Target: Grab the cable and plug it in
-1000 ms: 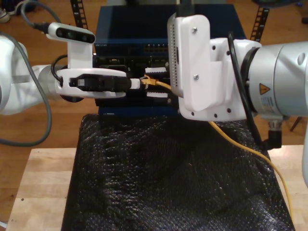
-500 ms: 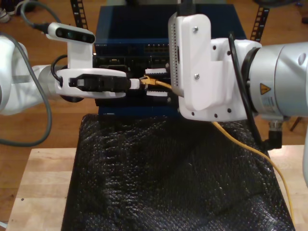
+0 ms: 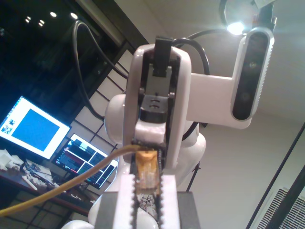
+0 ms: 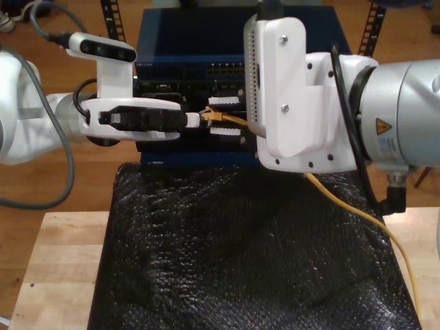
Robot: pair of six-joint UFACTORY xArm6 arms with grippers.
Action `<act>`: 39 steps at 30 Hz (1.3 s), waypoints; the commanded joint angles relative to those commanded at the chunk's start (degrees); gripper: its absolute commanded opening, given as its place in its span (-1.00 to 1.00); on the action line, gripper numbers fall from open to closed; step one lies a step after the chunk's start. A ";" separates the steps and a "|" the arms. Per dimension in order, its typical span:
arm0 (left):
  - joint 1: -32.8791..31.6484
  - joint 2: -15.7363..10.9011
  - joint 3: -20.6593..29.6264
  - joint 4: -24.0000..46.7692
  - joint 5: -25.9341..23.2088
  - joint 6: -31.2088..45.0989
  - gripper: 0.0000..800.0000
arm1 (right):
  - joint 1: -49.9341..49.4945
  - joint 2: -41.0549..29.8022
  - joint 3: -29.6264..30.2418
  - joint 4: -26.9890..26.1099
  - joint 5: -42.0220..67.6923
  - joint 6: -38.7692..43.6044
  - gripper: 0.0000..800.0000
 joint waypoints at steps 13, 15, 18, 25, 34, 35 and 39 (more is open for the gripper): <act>0.00 0.00 0.00 0.00 0.09 -0.09 -0.99 | 0.00 -0.09 0.26 0.00 0.00 0.00 -0.59; 0.00 0.00 0.00 0.00 0.00 0.00 -0.99 | 0.00 -0.09 0.35 0.09 -0.09 0.09 -0.71; 0.00 -0.09 0.00 0.00 0.00 0.00 -0.99 | 0.00 -0.18 0.35 0.44 -0.09 0.00 -0.87; -0.09 -0.09 0.18 0.00 0.97 0.00 -0.19 | 0.00 -0.53 0.35 1.58 0.00 -0.09 -0.94; -0.09 -0.26 0.18 -0.18 1.14 0.44 0.60 | 0.00 -0.79 0.44 1.76 -0.09 0.00 -0.99; 0.00 -0.26 0.18 -0.35 1.05 0.53 0.80 | 0.00 -0.70 0.35 1.76 0.00 0.00 -0.99; 0.18 -0.88 0.00 -1.93 0.44 0.97 0.98 | 0.00 -0.35 0.18 2.20 -0.09 0.70 -0.99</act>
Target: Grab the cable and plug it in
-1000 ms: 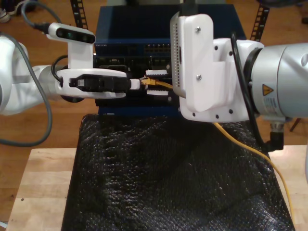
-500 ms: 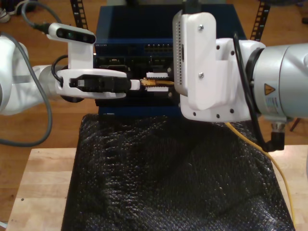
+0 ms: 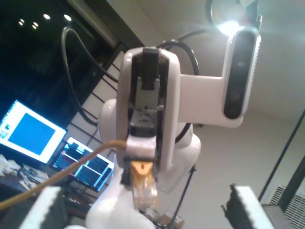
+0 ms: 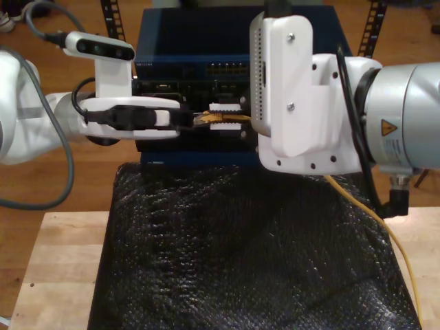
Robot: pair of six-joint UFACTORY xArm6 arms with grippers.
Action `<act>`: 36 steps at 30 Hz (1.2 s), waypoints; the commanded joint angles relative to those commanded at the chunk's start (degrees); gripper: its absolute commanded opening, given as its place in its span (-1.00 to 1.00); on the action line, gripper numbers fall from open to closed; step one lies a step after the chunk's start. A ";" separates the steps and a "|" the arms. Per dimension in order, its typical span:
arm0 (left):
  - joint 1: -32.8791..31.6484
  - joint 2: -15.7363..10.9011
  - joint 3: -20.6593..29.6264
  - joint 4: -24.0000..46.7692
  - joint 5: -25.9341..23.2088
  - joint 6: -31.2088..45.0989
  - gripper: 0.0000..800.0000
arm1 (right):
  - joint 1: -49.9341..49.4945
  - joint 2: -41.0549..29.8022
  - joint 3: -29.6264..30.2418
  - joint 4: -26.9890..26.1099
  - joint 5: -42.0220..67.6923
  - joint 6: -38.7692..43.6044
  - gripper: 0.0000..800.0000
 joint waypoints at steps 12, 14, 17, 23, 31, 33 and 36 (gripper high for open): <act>2.73 -3.69 -1.41 0.35 -6.51 -0.26 0.99 | -1.85 6.07 -2.64 -0.26 0.53 5.10 -1.00; 3.69 -4.75 -1.49 0.35 -8.35 -0.18 0.99 | -3.78 6.59 -2.64 -0.26 0.79 5.36 -1.00; 5.45 -5.45 -3.16 0.79 -10.73 0.00 0.99 | -7.56 6.59 -2.73 -0.26 2.99 5.45 -1.00; 8.97 -6.68 -5.45 6.77 -14.51 0.26 0.99 | -16.70 6.51 -4.22 -0.26 12.57 8.00 -1.00; 8.97 -13.36 -5.10 22.59 -24.26 5.10 0.99 | -28.22 6.86 -5.45 -0.53 23.56 10.64 -1.00; 8.97 -14.51 -5.10 25.32 -26.02 6.59 0.99 | -28.57 7.65 -5.36 -0.88 24.70 10.99 -1.00; 8.97 -16.62 -5.10 31.56 -29.71 9.05 0.99 | -28.84 10.02 -5.36 -1.32 26.64 11.78 -1.00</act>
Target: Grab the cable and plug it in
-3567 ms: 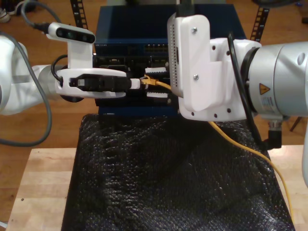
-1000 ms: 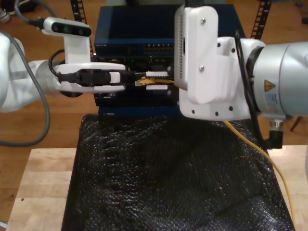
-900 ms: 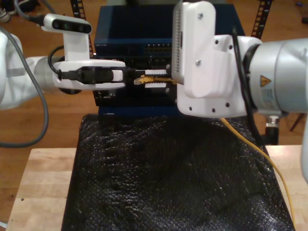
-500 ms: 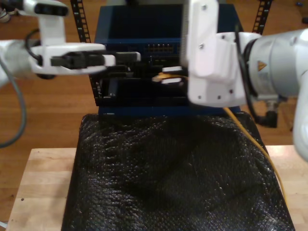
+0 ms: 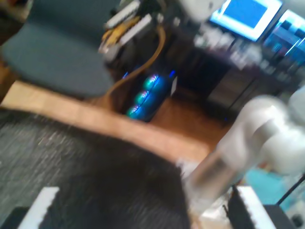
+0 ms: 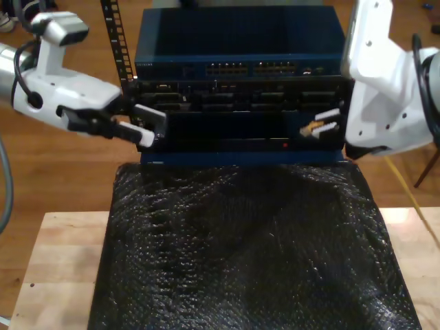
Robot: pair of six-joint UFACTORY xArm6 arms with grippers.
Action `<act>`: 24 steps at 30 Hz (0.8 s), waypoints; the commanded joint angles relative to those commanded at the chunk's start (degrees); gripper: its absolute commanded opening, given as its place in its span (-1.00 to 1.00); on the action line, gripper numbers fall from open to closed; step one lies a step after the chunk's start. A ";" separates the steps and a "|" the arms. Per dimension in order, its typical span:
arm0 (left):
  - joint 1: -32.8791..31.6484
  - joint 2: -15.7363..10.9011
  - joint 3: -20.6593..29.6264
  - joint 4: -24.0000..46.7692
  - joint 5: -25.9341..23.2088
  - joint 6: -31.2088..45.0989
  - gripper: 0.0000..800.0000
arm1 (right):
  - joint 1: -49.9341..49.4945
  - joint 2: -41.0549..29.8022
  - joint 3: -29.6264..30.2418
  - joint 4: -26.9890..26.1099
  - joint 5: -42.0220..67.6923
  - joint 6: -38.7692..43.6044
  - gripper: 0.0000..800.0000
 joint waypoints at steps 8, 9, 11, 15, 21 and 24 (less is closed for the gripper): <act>0.00 -5.36 2.81 15.65 -4.40 7.38 0.99 | 0.09 4.22 0.62 -5.19 0.88 2.20 -1.00; 0.00 -5.71 3.08 17.14 -4.40 8.09 0.99 | 0.09 4.84 0.62 -6.15 0.88 2.90 -1.00; 0.09 -7.03 3.34 20.57 -4.22 9.58 0.99 | 0.09 6.51 0.62 -7.91 0.79 4.22 -1.00; 0.18 -10.11 5.63 29.71 -3.96 12.75 0.99 | 0.09 8.44 0.62 -9.85 0.79 5.63 -1.00; 1.58 -16.00 12.48 40.97 -2.64 19.69 0.99 | 0.09 9.41 1.58 -10.02 0.70 5.80 -1.00; 5.01 -16.97 15.56 43.34 -1.67 24.97 0.99 | 0.00 10.29 2.02 -10.20 0.70 5.80 -1.00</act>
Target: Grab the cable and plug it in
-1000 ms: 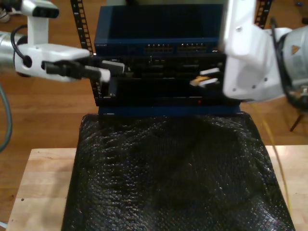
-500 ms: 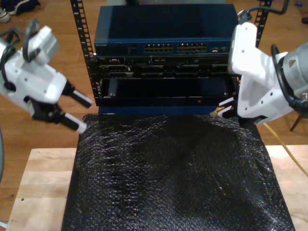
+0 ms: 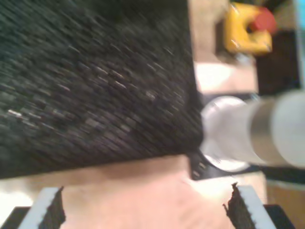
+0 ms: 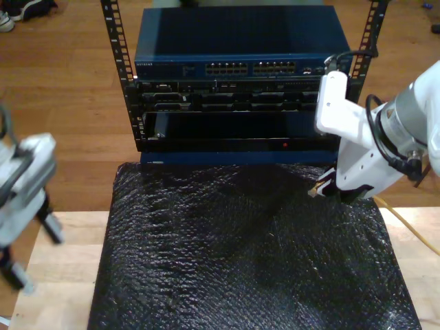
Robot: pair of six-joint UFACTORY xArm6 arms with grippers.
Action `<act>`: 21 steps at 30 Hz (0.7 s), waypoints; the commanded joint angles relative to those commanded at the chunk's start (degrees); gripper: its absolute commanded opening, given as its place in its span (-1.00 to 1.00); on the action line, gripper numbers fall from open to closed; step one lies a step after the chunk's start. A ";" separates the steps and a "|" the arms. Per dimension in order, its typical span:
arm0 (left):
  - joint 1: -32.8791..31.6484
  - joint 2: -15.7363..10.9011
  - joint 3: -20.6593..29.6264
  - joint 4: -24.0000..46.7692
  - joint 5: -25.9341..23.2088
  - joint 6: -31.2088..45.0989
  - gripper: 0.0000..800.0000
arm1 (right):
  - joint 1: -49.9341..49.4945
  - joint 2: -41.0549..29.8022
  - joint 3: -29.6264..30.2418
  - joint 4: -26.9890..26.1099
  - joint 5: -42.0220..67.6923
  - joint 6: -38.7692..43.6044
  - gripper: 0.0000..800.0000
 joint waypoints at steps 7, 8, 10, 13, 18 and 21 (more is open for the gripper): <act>14.95 -0.09 6.33 3.96 -0.53 18.55 0.99 | 0.00 0.26 0.62 0.00 0.00 0.00 -1.00; 16.97 -0.09 7.30 4.84 -0.70 21.10 0.99 | 0.00 0.26 0.70 0.00 0.00 0.00 -1.00; 20.48 -0.09 9.41 6.68 -1.05 25.93 0.99 | 0.00 0.35 0.70 0.00 0.00 0.00 -1.00; 25.49 -0.09 12.31 9.58 -2.55 31.65 0.99 | 0.00 0.44 0.79 0.00 0.00 0.00 -1.00; 33.05 0.00 17.23 12.84 -4.92 38.95 0.99 | 0.00 0.53 1.05 0.00 0.00 0.00 -1.00; 35.69 0.00 20.40 14.77 -6.15 41.76 0.99 | 0.00 0.79 1.05 -0.62 0.00 0.00 -1.00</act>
